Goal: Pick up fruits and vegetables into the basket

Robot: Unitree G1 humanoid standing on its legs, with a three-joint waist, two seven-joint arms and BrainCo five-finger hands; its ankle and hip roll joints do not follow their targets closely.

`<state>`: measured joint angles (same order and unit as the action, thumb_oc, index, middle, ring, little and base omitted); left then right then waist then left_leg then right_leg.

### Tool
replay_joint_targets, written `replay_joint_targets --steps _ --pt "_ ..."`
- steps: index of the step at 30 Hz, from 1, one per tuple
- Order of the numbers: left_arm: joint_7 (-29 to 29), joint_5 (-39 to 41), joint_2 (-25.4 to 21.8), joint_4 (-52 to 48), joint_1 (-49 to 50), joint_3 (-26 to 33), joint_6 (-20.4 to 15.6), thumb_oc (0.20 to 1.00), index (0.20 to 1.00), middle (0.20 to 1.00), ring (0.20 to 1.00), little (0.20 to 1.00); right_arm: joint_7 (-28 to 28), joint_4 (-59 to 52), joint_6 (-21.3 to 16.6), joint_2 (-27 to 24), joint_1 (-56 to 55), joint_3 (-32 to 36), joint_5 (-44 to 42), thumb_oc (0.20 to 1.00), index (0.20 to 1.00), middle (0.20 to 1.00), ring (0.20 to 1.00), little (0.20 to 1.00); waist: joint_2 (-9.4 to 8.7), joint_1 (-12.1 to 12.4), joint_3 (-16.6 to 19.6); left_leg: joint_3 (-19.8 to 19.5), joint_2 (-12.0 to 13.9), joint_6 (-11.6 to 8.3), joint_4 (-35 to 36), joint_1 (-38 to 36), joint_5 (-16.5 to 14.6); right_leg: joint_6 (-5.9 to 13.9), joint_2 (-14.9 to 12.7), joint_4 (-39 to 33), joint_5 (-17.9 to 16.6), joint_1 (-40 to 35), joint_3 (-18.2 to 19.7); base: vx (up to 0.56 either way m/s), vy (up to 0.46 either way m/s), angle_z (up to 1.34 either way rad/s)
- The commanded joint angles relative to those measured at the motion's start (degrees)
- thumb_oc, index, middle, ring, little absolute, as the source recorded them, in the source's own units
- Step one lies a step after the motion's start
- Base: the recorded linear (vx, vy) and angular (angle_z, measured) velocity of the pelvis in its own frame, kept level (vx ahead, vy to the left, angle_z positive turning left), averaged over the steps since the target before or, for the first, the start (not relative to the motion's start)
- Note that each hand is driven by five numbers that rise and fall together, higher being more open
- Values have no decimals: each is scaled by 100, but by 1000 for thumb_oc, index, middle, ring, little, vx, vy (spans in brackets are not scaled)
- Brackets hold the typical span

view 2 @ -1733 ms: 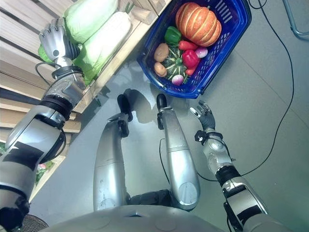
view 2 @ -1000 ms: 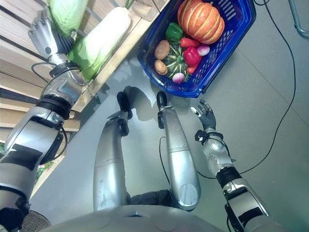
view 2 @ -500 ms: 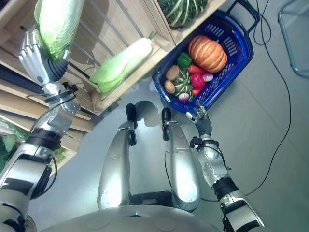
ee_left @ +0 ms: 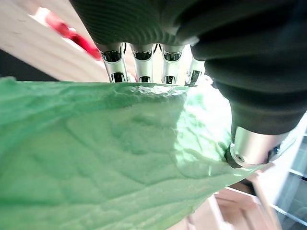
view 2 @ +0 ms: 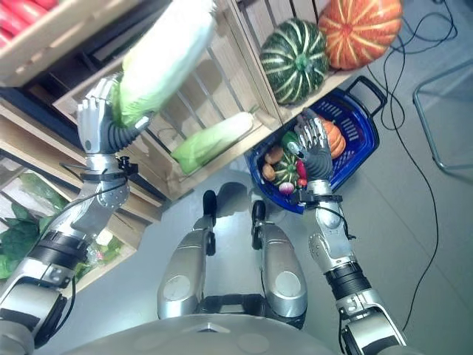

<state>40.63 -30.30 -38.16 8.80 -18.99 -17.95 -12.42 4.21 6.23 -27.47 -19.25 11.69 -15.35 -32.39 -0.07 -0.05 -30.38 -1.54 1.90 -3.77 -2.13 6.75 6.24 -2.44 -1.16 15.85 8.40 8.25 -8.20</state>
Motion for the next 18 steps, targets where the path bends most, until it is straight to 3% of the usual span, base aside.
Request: replay_joint_targets --steps 1,12,18 --pt "-637 289 336 -352 212 -215 -557 200 200 200 200 200 -260 -146 -197 -23 -113 -54 161 1000 1000 1000 1000 1000 -40 -13 1282 -44 -399 128 7 -163 -683 509 -72 -1284 -563 -593 89 95 1 10" --pt "-2826 2298 638 -966 333 -807 -1363 200 200 200 200 200 -1068 -184 124 -5 59 -329 -456 1000 1000 1000 1000 1000 -46 77 2041 -107 -363 234 544 -918 -684 598 -117 -1757 -688 -1235 14 46 -2 2" --pt "-3520 2853 668 -1157 353 -1025 -1463 200 200 200 200 200 -1429 -174 243 0 90 -423 -950 1000 1000 1000 1000 1000 -58 67 2196 16 -332 255 607 -1053 -725 654 -153 -1924 -766 -1359 18 0 0 0"
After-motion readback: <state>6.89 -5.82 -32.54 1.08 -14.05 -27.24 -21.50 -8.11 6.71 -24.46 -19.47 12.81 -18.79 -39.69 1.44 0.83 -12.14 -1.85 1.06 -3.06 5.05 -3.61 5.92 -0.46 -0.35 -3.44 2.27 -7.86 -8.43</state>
